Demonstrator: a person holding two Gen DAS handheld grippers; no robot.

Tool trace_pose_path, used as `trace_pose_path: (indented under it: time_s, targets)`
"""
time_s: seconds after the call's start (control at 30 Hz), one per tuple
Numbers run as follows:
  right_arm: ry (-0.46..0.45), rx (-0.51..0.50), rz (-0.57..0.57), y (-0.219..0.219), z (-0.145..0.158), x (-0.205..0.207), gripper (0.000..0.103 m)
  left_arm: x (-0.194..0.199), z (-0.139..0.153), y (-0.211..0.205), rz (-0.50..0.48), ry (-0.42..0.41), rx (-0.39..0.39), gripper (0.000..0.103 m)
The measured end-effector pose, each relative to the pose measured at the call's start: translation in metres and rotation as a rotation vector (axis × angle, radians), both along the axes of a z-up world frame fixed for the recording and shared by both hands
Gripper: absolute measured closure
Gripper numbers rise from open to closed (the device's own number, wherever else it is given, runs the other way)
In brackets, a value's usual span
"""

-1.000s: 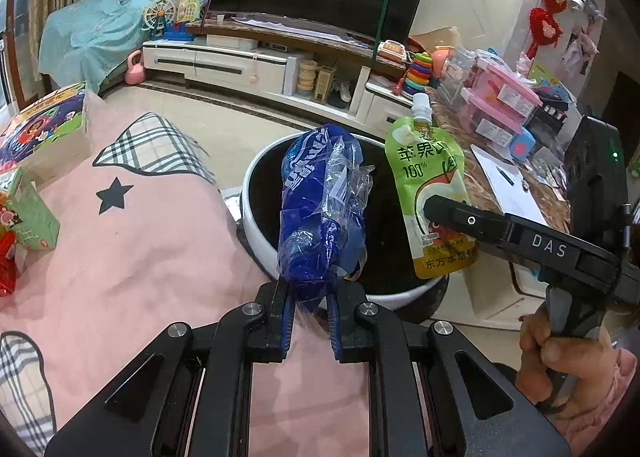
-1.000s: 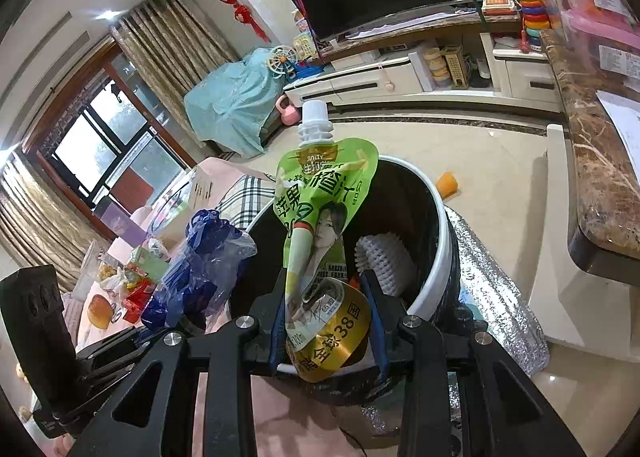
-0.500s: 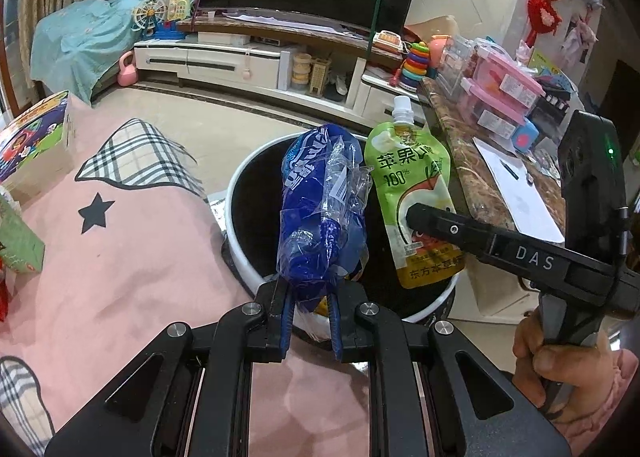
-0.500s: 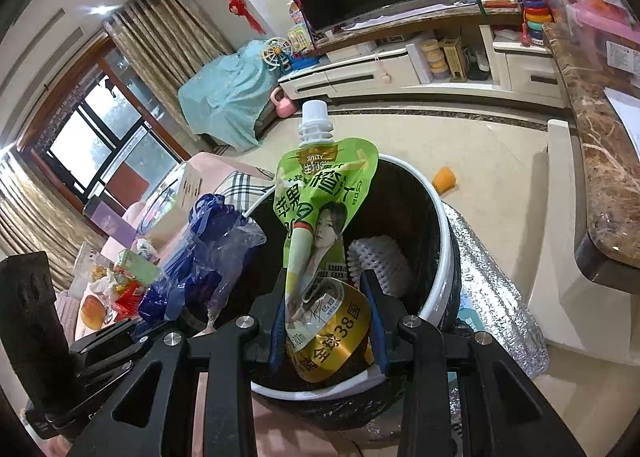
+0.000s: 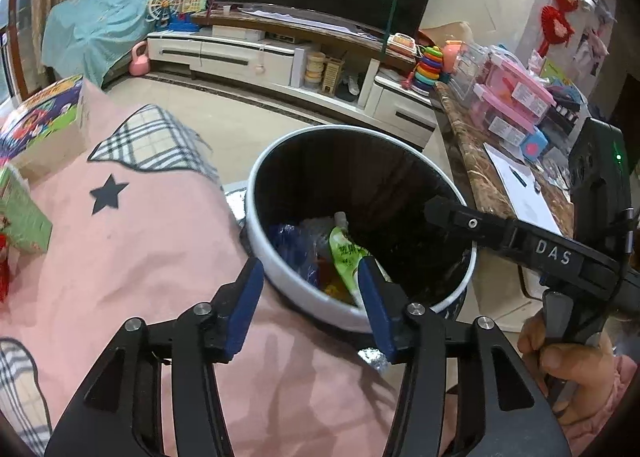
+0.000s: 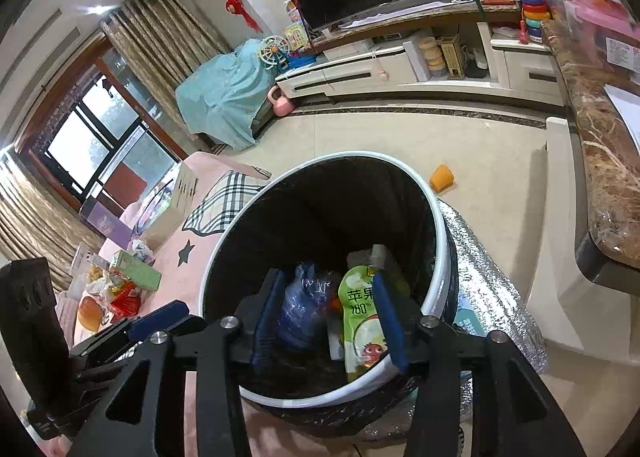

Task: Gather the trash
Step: 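Move both open tools back over the table toward the tissue box and milk carton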

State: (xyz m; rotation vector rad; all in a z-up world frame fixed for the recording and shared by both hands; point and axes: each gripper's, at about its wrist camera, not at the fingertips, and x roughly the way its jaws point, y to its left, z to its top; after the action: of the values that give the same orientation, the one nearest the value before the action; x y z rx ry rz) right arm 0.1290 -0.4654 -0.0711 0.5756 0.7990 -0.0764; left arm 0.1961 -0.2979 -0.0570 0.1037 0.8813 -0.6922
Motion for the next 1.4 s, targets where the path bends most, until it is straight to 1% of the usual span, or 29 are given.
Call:
trace_pose_path:
  time_s: [0.2, 0.27, 0.37, 0.5, 0.77, 1.1, 1.4]
  targets:
    - [-0.023, -0.009, -0.001, 0.011, 0.006, -0.006, 0.036, -0.008, -0.007, 0.028, 0.056, 0.013, -0.014, 0.046]
    - [-0.036, -0.006, 0.005, 0.016, 0.009, -0.008, 0.029, -0.013, -0.009, 0.041, 0.085, 0.005, -0.019, 0.040]
    - [-0.048, -0.007, 0.018, 0.025, 0.012, -0.007, 0.023, -0.016, -0.013, 0.062, 0.119, 0.019, -0.034, 0.038]
    - [-0.062, -0.011, 0.040, 0.042, 0.017, -0.007, 0.023, -0.019, -0.016, 0.090, 0.176, 0.014, -0.030, 0.038]
    - [-0.085, -0.004, 0.109, 0.085, 0.020, -0.004, 0.021, -0.022, -0.020, 0.150, 0.288, 0.024, -0.051, 0.037]
    - [-0.060, 0.020, 0.219, 0.146, 0.004, 0.012, 0.021, -0.022, -0.028, 0.210, 0.397, 0.033, -0.054, 0.037]
    - [-0.035, 0.026, 0.281, 0.176, -0.009, 0.028, 0.021, -0.012, -0.035, 0.256, 0.491, 0.043, -0.051, 0.037]
